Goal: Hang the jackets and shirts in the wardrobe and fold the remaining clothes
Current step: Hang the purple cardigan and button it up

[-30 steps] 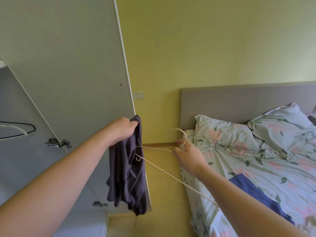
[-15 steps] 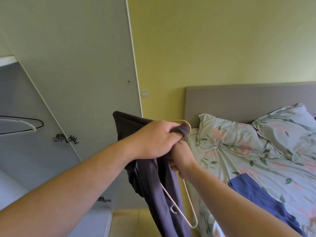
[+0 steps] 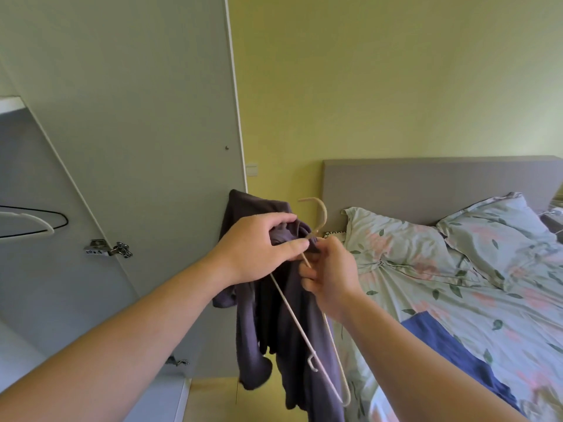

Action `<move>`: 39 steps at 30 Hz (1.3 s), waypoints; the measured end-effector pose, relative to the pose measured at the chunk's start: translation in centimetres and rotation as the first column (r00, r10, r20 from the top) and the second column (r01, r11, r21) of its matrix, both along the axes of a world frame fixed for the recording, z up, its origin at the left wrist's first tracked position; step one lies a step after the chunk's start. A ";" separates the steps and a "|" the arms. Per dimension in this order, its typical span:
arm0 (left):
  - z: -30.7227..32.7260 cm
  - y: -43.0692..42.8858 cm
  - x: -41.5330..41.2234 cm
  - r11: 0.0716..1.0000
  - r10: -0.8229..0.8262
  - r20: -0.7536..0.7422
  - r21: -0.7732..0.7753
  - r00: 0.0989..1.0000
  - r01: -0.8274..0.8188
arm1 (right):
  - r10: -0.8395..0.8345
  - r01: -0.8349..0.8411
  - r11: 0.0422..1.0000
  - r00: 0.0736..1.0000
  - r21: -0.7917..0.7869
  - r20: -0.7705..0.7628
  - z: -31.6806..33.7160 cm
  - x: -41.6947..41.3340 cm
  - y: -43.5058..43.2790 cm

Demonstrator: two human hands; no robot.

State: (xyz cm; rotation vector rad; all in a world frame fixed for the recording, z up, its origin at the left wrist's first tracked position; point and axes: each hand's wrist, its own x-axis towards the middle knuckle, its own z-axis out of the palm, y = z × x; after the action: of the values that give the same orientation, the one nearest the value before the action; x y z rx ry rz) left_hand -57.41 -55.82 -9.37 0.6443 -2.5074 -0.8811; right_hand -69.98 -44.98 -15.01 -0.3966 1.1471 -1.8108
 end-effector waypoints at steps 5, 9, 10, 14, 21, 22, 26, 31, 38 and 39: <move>-1.0 1.1 -0.7 0.953 -0.004 0.008 -0.304 1.000 0.006 | 0.055 -0.049 0.998 0.985 0.038 -0.163 -0.2 0.7 0.2; -2.1 1.1 -1.2 0.898 0.046 -0.014 -0.437 0.999 -0.048 | 0.112 -0.099 0.993 0.970 0.070 -0.217 -0.4 1.4 0.1; -2.3 0.9 -1.3 0.868 0.048 -0.013 -0.494 0.999 -0.048 | 0.107 -0.093 0.993 0.971 0.075 -0.213 -0.6 1.5 0.0; -2.8 -0.4 -1.5 0.710 0.097 0.009 -0.702 0.995 -0.062 | 0.023 0.003 0.988 0.986 0.155 -0.166 -1.4 1.4 -0.7; -2.3 -1.4 -0.5 0.559 0.173 -0.177 -0.792 0.969 -0.244 | 0.268 0.347 0.788 0.549 0.508 -0.792 -5.4 -2.1 0.1; -2.3 -1.4 -0.4 0.545 0.163 -0.200 -0.798 0.966 -0.257 | 0.300 0.360 0.773 0.518 0.523 -0.801 -5.9 -2.4 0.1; -2.6 -1.1 0.0 0.630 0.155 -0.335 -0.691 0.930 -0.354 | 0.317 0.321 0.803 0.484 0.502 -0.816 -6.9 -2.6 -0.5; -1.6 -0.5 -0.1 0.794 0.221 -0.528 -0.390 0.820 -0.466 | 0.407 0.265 0.807 0.399 0.528 -0.822 -8.9 -1.5 -0.3; -0.5 -1.9 1.0 0.640 0.142 -0.602 -0.549 0.786 -0.537 | 0.629 0.295 0.665 0.274 0.686 -0.727 -11.5 -3.0 2.9; -0.4 -2.5 1.1 0.614 0.136 -0.604 -0.571 0.785 -0.545 | 0.646 0.327 0.634 0.275 0.701 -0.713 -11.9 -3.5 3.4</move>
State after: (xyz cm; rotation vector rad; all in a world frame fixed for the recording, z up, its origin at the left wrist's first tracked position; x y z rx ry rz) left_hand -56.28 -58.29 -9.72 0.5064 -1.8783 0.1430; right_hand -73.51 -41.59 -26.87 -1.1490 2.4603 -0.4564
